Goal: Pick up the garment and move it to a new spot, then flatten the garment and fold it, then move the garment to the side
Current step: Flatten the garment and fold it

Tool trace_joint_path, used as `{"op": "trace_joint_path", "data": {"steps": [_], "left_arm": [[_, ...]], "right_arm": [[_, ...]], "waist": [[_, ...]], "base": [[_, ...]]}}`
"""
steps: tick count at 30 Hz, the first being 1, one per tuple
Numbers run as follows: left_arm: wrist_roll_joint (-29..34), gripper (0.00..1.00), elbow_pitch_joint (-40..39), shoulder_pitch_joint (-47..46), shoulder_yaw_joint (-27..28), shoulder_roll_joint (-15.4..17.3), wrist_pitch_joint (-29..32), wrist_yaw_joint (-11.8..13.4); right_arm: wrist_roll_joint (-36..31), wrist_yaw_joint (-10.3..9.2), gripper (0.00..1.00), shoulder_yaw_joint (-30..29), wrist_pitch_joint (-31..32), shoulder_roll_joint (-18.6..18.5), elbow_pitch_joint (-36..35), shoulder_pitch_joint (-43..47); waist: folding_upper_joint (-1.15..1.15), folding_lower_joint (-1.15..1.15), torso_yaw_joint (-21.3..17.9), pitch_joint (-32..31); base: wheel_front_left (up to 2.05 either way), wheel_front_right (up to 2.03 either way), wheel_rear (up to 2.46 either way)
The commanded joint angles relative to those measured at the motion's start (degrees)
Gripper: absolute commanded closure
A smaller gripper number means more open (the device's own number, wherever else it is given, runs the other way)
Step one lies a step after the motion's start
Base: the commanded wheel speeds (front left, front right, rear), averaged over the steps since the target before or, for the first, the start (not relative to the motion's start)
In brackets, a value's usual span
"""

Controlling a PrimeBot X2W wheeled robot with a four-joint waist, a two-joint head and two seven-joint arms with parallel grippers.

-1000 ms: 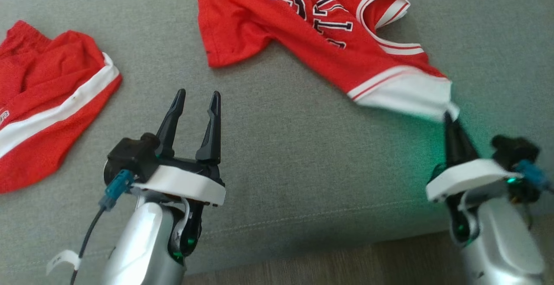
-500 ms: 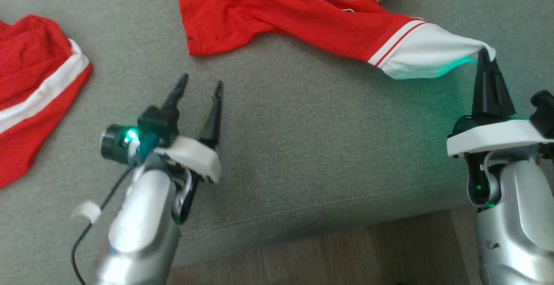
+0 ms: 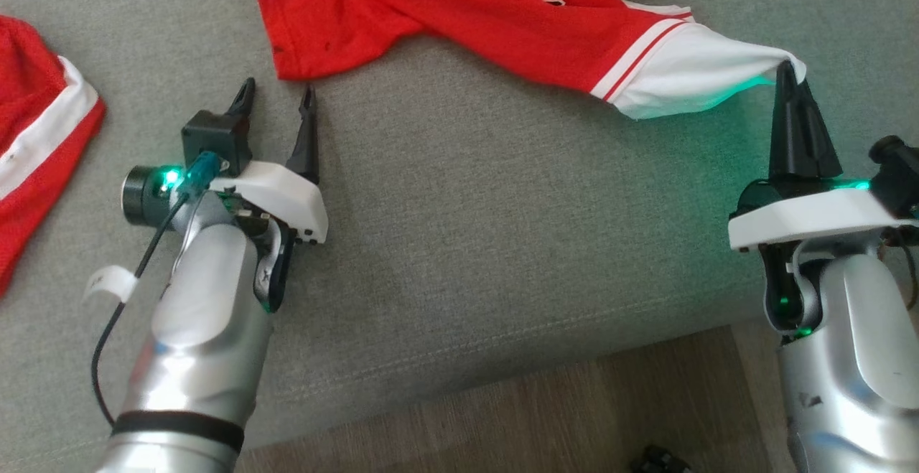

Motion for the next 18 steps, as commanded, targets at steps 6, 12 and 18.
{"op": "trace_joint_path", "data": {"steps": [6, 12, 18], "left_arm": [[1.4, 0.0, 1.3, -4.3, 1.3, 1.5, -0.3, -1.0], [2.2, 0.0, 1.4, -5.2, 0.8, 1.6, -0.3, -1.7], [2.4, 1.0, 4.1, -6.1, 0.1, 1.6, -0.3, -2.7]], "right_arm": [[0.7, -0.01, 1.0, 1.6, -0.5, 0.0, -2.2, -0.7], [0.6, -0.01, 1.0, 1.6, -0.5, 0.0, -1.8, -0.8], [0.4, -0.01, 1.0, 1.7, -0.5, 0.0, -1.6, -0.9]], "waist": [[0.0, 0.0, -0.3, 0.5], [0.0, 0.0, -0.4, 0.7], [0.0, 0.0, -0.5, 0.5]], "base": [[0.0, 0.0, 0.0], [0.0, 0.0, 0.0], [0.0, 0.0, 0.0]]}}
